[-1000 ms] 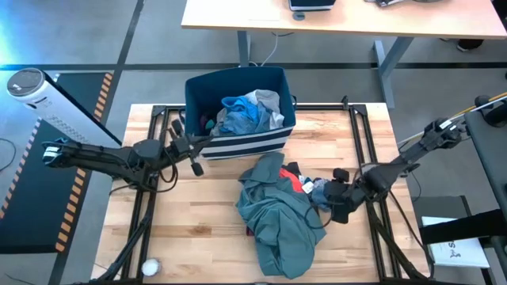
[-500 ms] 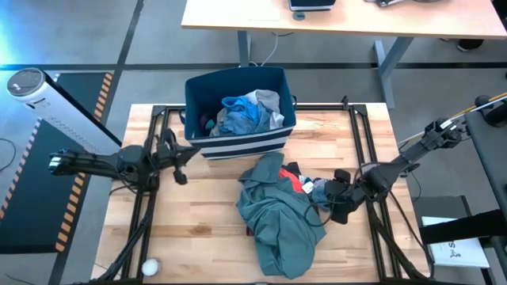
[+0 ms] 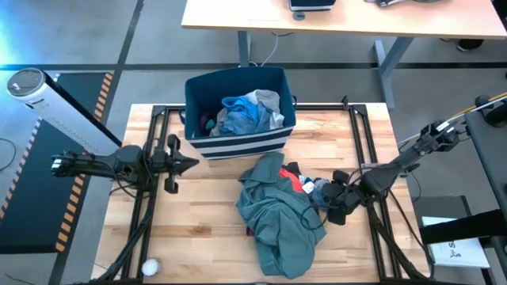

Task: Sort clothes
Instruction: Put the blue sock into the blue laundry organizer

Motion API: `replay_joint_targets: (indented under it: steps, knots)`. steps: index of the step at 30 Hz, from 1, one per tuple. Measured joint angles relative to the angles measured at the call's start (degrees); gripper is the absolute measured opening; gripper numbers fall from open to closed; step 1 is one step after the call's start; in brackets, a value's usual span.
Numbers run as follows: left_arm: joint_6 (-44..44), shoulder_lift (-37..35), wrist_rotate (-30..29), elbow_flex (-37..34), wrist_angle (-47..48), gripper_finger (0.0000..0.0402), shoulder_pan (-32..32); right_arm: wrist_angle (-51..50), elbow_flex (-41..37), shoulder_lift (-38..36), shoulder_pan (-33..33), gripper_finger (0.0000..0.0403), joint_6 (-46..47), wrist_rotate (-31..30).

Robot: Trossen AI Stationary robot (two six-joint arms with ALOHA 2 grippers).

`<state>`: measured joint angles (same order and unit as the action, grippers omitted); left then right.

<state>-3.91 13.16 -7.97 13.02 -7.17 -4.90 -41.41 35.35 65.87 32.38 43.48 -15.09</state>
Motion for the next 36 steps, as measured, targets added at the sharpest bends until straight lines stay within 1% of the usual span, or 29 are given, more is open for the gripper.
replay_joint_targets:
  steps: [3, 5, 7, 11, 12, 19, 23, 30, 36]
  knots:
    - [0.0, -0.2, 0.0, 0.0, -0.2, 0.0, 0.0, 0.1, 0.0, 1.7, 0.0, 0.0184, 0.0, 0.0]
    - [-0.1, -0.1, 0.0, 0.0, -0.1, 0.0, 0.0, 0.2, 0.0, 2.6, 0.0, 0.0159, 0.0, 0.0]
    - [-0.6, -0.1, 0.0, 0.0, 0.0, 0.0, 0.0, 0.2, 0.0, 3.0, 0.0, 0.0122, 0.0, 0.0]
    - [-1.2, -0.1, -0.2, 0.0, -0.1, 0.0, 0.0, -0.5, 1.6, 2.9, 0.0, 0.0025, -0.4, 1.8]
    - [-1.3, -0.1, -0.3, 0.0, -0.1, 0.0, 0.0, -0.9, 2.5, 2.8, 0.0, 0.0013, -0.7, 2.1]
    - [-1.6, -0.2, -0.5, 0.0, -0.1, 0.0, 0.0, -9.9, 14.2, 2.8, 0.0, 0.0003, -2.7, 1.2]
    - [-1.6, -0.2, -0.5, 0.0, -0.1, 0.0, 0.0, -15.6, 22.6, 2.8, 0.0, 0.0002, -6.3, -2.5]
    - [-1.6, -0.2, -0.5, 0.0, -0.2, 0.0, 0.0, -17.5, 38.2, 2.8, 0.0, 0.0001, -17.5, -11.5]
    - [-2.0, -0.1, -0.5, 0.0, -1.0, 0.0, 0.0, -15.7, 49.6, 2.8, -0.4, 0.0001, -29.6, -23.4]
